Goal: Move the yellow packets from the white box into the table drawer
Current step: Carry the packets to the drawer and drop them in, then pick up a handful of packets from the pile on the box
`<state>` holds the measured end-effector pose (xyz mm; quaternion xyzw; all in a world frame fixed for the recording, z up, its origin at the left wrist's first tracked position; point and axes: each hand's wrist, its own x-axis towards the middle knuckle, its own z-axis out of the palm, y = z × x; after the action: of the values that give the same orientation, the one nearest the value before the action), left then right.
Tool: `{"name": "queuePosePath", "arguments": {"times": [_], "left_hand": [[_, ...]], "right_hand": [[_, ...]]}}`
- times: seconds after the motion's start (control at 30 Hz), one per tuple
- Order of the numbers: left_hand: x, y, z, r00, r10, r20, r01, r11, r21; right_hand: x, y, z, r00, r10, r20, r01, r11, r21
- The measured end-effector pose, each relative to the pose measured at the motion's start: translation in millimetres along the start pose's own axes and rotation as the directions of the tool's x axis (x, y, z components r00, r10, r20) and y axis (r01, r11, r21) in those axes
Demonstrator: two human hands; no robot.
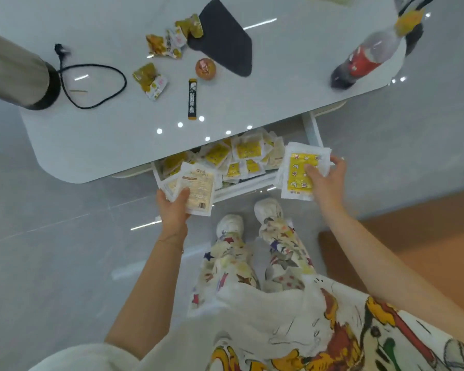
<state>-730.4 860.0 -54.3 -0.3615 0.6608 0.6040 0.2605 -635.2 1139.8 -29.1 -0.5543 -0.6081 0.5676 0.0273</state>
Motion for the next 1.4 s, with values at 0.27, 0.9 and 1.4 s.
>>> {"name": "queuePosePath", "arguments": {"times": [0.27, 0.9, 1.4], "left_hand": [[179, -83, 37, 0.994, -0.081, -0.080, 0.072, 0.991, -0.109], [138, -70, 28, 0.880, 0.462, -0.111, -0.351, 0.789, 0.505], [-119, 35, -130, 0.775, 0.615, -0.143, -0.249, 0.505, 0.826]], "right_hand": [[184, 102, 101, 0.999, 0.026, -0.023, -0.027, 0.998, -0.048], [172, 68, 119, 0.804, -0.328, 0.496, 0.594, 0.393, -0.702], [-108, -166, 101, 0.223, -0.348, 0.910, 0.909, -0.264, -0.324]]}}
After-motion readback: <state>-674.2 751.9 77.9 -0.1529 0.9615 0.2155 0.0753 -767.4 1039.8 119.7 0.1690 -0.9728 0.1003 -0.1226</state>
